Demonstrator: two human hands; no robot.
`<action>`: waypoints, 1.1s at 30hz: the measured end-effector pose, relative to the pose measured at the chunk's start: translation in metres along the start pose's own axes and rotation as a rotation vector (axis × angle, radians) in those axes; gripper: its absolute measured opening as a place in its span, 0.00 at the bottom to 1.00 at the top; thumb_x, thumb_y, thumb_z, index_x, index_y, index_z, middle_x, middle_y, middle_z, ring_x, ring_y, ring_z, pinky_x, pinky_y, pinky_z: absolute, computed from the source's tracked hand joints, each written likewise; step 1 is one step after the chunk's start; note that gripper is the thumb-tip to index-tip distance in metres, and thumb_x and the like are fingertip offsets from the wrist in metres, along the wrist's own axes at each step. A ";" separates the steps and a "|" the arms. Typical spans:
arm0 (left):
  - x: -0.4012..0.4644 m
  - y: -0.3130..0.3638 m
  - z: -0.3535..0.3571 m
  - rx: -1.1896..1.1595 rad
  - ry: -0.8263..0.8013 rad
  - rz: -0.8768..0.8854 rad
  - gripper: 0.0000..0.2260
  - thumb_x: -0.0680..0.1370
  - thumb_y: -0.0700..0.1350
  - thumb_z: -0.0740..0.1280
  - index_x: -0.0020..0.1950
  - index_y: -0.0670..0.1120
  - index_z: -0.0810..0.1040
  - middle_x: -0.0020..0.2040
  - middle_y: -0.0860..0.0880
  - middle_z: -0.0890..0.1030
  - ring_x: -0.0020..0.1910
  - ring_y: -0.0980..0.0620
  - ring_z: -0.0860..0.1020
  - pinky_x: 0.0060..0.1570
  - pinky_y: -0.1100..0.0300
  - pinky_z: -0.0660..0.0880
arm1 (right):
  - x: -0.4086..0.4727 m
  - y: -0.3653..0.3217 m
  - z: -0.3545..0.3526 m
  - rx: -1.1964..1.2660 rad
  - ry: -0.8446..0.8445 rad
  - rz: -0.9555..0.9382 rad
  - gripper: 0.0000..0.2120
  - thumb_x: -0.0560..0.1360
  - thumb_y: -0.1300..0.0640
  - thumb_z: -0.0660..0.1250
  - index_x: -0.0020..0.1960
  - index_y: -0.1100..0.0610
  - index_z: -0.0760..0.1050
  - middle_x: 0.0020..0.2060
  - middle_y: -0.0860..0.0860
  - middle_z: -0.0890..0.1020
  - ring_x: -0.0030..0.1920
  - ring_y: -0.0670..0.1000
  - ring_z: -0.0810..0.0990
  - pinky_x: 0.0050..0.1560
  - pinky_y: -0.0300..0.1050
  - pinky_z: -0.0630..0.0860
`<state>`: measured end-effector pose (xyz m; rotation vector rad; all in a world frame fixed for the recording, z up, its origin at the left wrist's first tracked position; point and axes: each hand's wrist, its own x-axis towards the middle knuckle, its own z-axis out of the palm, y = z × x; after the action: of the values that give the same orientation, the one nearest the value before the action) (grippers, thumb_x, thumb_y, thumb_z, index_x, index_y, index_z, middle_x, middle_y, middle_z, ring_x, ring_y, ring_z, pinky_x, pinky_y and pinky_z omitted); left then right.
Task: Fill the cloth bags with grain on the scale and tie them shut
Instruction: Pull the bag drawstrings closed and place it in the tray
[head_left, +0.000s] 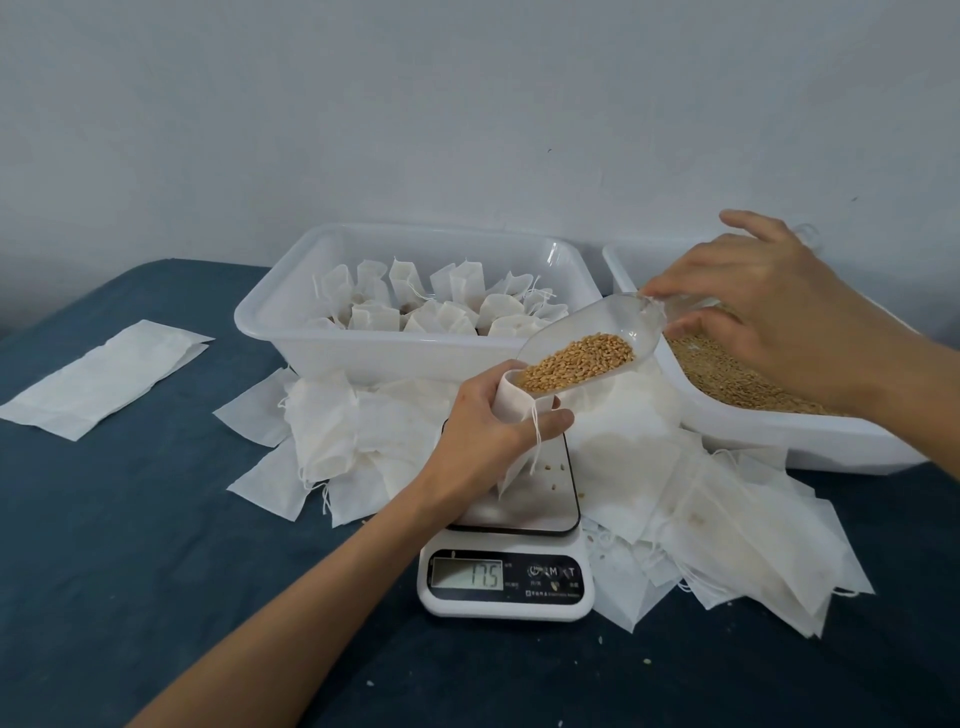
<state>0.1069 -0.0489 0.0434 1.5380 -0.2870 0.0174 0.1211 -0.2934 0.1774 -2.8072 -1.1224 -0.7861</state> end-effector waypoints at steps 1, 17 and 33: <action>0.000 0.000 0.000 0.000 0.001 0.000 0.11 0.74 0.42 0.79 0.55 0.46 0.82 0.44 0.53 0.86 0.43 0.58 0.83 0.40 0.69 0.76 | 0.000 0.000 0.000 -0.008 -0.002 -0.004 0.13 0.73 0.65 0.74 0.58 0.60 0.83 0.49 0.56 0.84 0.51 0.61 0.82 0.75 0.62 0.59; 0.000 -0.001 -0.001 0.002 0.001 0.019 0.12 0.73 0.42 0.79 0.54 0.45 0.82 0.45 0.51 0.86 0.44 0.55 0.83 0.42 0.68 0.76 | 0.001 -0.003 -0.002 -0.011 -0.003 0.001 0.13 0.73 0.65 0.74 0.58 0.61 0.83 0.50 0.57 0.85 0.52 0.61 0.82 0.75 0.62 0.59; 0.001 -0.001 -0.001 0.007 0.005 0.018 0.11 0.74 0.40 0.79 0.54 0.44 0.82 0.44 0.52 0.86 0.43 0.56 0.82 0.42 0.68 0.75 | 0.000 0.001 0.004 0.002 0.001 0.018 0.13 0.73 0.65 0.75 0.58 0.60 0.83 0.50 0.55 0.85 0.51 0.60 0.82 0.75 0.60 0.59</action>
<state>0.1078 -0.0480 0.0429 1.5420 -0.2975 0.0367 0.1233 -0.2930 0.1741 -2.8105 -1.0960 -0.7839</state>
